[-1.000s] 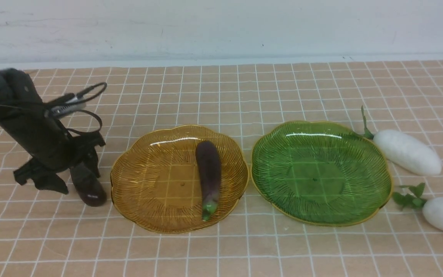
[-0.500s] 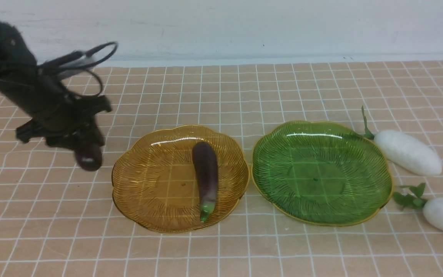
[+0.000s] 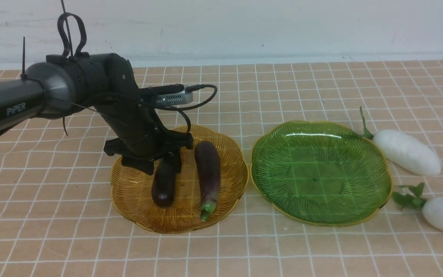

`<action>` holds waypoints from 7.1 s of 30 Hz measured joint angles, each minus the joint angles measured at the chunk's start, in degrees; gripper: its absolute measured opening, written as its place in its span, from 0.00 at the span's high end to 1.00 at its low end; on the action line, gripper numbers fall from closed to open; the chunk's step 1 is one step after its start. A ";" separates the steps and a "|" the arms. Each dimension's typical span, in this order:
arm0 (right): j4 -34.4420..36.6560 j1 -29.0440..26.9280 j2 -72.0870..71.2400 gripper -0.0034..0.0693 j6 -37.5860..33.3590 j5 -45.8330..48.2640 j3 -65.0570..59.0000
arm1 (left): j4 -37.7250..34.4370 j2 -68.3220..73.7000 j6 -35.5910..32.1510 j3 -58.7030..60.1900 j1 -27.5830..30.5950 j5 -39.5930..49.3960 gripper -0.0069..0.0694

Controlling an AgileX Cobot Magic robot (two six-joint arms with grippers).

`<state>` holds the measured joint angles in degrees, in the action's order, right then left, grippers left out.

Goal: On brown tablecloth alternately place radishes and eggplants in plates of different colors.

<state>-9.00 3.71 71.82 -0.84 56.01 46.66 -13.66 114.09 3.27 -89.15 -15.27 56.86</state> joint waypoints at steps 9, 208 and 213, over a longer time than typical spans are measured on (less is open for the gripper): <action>-8.09 0.00 13.97 0.16 0.06 -4.65 3.41 | 0.00 0.00 -0.92 -1.69 0.00 2.32 0.16; 4.75 -1.15 -72.35 0.97 4.62 -34.68 -48.31 | 9.85 -27.90 -4.67 0.11 0.00 13.52 0.91; 4.75 -1.15 -72.35 0.97 4.62 -34.57 -48.31 | 10.29 -40.89 -4.47 11.68 0.00 13.34 0.91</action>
<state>-4.25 2.56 -0.53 3.77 21.43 -1.65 -3.37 73.20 -1.20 -77.47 -15.27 70.20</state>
